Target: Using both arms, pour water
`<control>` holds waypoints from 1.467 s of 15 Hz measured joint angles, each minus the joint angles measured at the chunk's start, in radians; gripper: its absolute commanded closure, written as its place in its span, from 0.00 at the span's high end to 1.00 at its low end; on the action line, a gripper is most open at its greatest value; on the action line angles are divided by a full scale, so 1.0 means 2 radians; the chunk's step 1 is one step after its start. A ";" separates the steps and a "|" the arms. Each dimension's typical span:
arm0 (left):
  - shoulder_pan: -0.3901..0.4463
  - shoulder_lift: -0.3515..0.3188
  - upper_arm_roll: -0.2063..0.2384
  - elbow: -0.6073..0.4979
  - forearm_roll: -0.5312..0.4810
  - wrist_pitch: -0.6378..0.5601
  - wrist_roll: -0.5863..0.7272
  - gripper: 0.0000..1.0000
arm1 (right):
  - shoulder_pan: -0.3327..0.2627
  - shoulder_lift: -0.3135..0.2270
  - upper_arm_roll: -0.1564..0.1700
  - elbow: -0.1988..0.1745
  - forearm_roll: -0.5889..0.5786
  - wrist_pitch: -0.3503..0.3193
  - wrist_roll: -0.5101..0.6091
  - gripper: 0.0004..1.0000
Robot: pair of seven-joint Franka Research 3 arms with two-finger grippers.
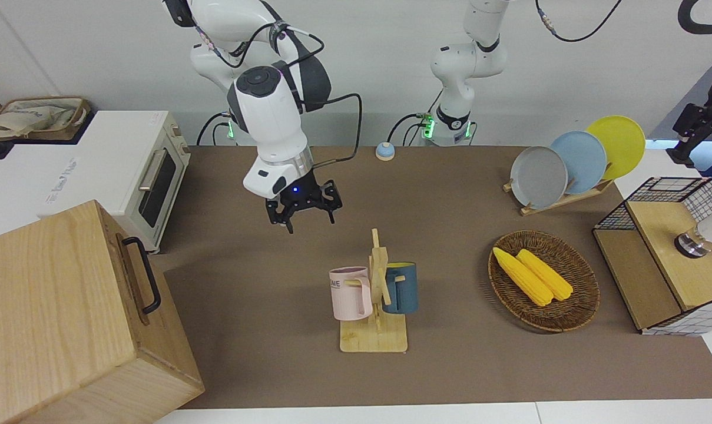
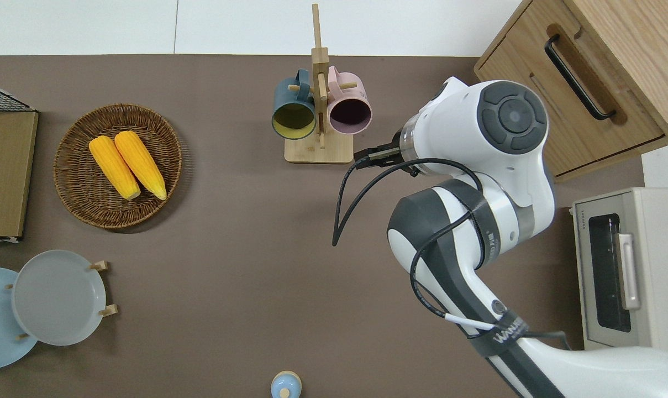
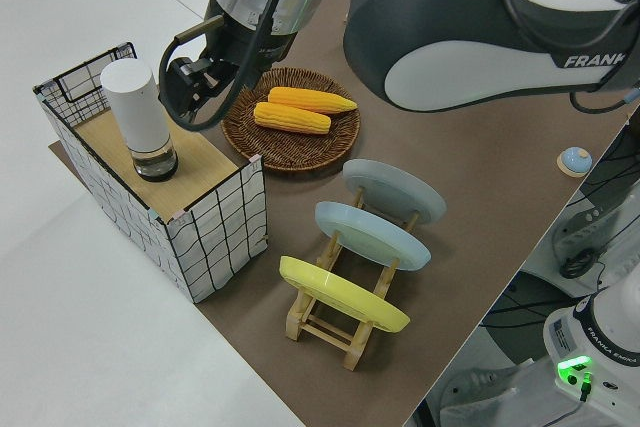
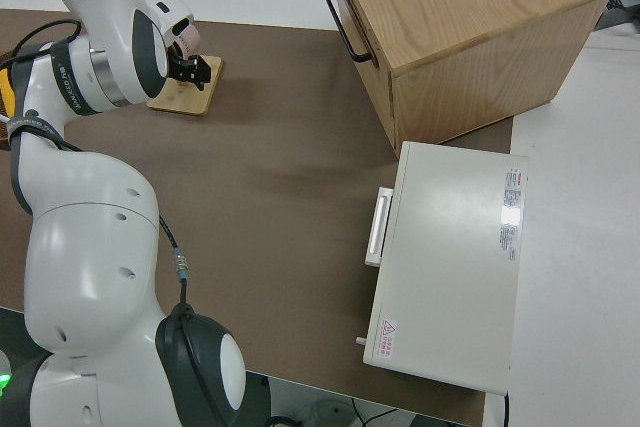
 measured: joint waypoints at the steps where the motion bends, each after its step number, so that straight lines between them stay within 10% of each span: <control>1: 0.009 0.009 0.000 -0.003 -0.026 0.017 0.014 0.99 | 0.003 0.006 0.000 0.000 -0.018 0.011 0.000 0.98; 7: 0.037 0.049 -0.001 -0.023 -0.205 0.080 0.108 0.99 | 0.011 0.030 0.007 0.000 -0.094 0.097 0.002 0.97; 14: 0.037 0.089 -0.020 -0.028 -0.283 0.160 0.165 0.99 | 0.007 0.049 0.006 0.000 -0.151 0.163 0.002 0.83; 22: 0.038 0.118 -0.047 -0.035 -0.326 0.223 0.210 0.99 | 0.003 0.062 0.006 0.001 -0.175 0.192 -0.003 0.30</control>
